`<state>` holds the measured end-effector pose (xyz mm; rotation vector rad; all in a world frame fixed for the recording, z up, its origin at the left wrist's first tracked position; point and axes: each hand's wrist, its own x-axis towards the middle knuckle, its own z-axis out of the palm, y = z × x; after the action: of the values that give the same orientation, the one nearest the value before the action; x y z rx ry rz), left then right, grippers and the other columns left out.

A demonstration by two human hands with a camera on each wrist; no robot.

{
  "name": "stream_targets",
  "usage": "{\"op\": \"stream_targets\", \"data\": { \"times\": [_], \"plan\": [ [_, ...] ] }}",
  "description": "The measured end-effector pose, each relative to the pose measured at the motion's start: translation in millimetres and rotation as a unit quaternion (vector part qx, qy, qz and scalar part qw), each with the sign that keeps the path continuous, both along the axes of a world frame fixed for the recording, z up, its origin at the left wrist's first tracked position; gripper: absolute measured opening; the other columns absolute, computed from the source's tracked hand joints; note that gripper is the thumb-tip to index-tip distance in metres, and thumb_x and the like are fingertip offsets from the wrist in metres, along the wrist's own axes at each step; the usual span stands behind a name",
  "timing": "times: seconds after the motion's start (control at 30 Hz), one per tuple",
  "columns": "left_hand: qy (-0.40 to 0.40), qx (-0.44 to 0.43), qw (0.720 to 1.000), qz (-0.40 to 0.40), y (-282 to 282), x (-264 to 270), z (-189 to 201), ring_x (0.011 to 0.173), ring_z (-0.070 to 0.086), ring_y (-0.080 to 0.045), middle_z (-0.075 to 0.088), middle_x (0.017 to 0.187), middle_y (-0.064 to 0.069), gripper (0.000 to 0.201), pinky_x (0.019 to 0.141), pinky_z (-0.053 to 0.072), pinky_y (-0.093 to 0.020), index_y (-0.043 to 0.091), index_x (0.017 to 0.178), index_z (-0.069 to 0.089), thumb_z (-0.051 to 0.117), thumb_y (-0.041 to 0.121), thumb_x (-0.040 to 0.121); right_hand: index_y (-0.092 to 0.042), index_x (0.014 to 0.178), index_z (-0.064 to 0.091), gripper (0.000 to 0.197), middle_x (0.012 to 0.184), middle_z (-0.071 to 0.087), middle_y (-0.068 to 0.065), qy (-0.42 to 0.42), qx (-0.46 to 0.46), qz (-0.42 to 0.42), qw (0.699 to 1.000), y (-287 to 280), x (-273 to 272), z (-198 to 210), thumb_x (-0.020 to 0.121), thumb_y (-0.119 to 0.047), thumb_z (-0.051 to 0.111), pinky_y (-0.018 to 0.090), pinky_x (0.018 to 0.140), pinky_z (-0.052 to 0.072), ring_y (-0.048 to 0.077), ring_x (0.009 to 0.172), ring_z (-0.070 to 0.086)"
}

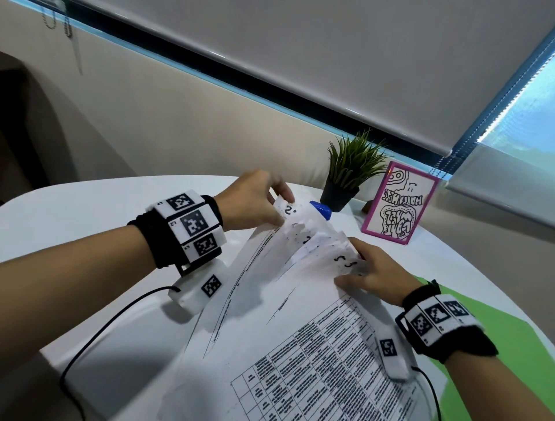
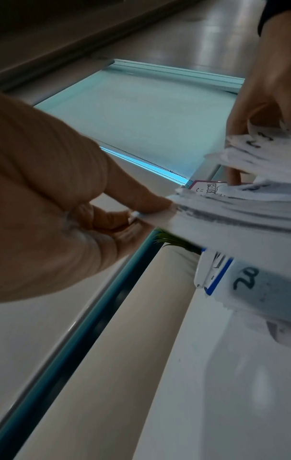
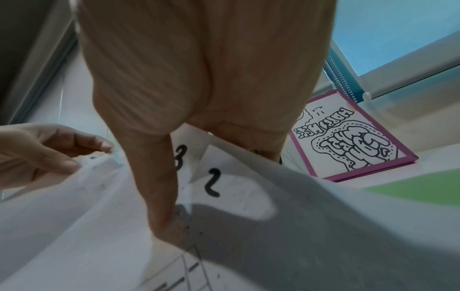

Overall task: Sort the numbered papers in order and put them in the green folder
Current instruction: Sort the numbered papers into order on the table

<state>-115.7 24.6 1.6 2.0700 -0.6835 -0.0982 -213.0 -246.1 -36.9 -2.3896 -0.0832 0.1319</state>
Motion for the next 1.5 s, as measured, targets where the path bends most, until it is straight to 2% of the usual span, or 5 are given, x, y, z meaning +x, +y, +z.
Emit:
{"op": "stream_targets", "data": {
  "times": [0.3, 0.6, 0.83, 1.03, 1.5],
  "plan": [
    [-0.025, -0.229, 0.972, 0.043, 4.0, 15.1, -1.4, 0.084, 0.067, -0.020, 0.062, 0.103, -0.005, 0.057, 0.075, 0.059, -0.036, 0.019, 0.118, 0.051, 0.076, -0.004, 0.072, -0.021, 0.117, 0.058, 0.051, 0.108, 0.072, -0.007, 0.032, -0.002, -0.010, 0.999, 2.4, 10.2, 1.4, 0.074, -0.007, 0.082, 0.017, 0.080, 0.053, 0.004, 0.094, 0.069],
    [0.182, 0.269, 0.945, -0.029, 41.5, 17.6, -41.5, 0.071, 0.065, -0.023, 0.073, 0.087, -0.015, 0.034, 0.083, 0.057, -0.042, -0.005, 0.097, 0.069, 0.074, 0.026, 0.084, -0.020, 0.091, 0.064, 0.026, 0.084, 0.072, -0.010, 0.012, -0.022, 0.005, 1.000, -2.8, 5.9, -1.2, 0.077, -0.001, 0.077, 0.017, 0.067, 0.051, 0.006, 0.076, 0.068],
    [-0.073, 0.238, 0.958, 0.142, 51.8, 27.3, 11.7, 0.086, 0.059, -0.030, 0.067, 0.095, -0.013, 0.020, 0.071, 0.039, -0.029, 0.007, 0.104, 0.067, 0.057, 0.020, 0.094, -0.005, 0.068, 0.072, 0.022, 0.087, 0.072, 0.006, -0.031, 0.041, 0.033, 0.998, -15.5, -3.0, -5.4, 0.073, 0.017, 0.072, 0.021, 0.079, 0.051, 0.014, 0.084, 0.067],
    [-0.173, -0.067, 0.932, 0.311, 73.2, 42.7, 62.8, 0.088, 0.059, -0.018, 0.066, 0.098, 0.000, 0.014, 0.080, 0.049, -0.030, 0.018, 0.101, 0.068, 0.057, 0.025, 0.096, -0.008, 0.067, 0.073, 0.024, 0.090, 0.073, 0.018, -0.054, 0.123, 0.033, 0.990, -15.3, -15.3, -3.5, 0.071, 0.016, 0.074, 0.025, 0.080, 0.053, 0.020, 0.085, 0.069],
    [0.009, -0.054, 0.988, 0.148, 3.9, 3.9, -7.2, 0.058, 0.051, -0.013, 0.057, 0.067, 0.003, 0.018, 0.053, 0.036, -0.024, 0.012, 0.100, 0.070, 0.062, 0.027, 0.094, 0.006, 0.072, 0.071, 0.008, 0.089, 0.074, 0.016, -0.096, 0.129, 0.012, 0.987, -9.3, -37.5, 12.9, 0.072, 0.014, 0.074, 0.019, 0.078, 0.051, 0.018, 0.084, 0.070]
  ]
}}
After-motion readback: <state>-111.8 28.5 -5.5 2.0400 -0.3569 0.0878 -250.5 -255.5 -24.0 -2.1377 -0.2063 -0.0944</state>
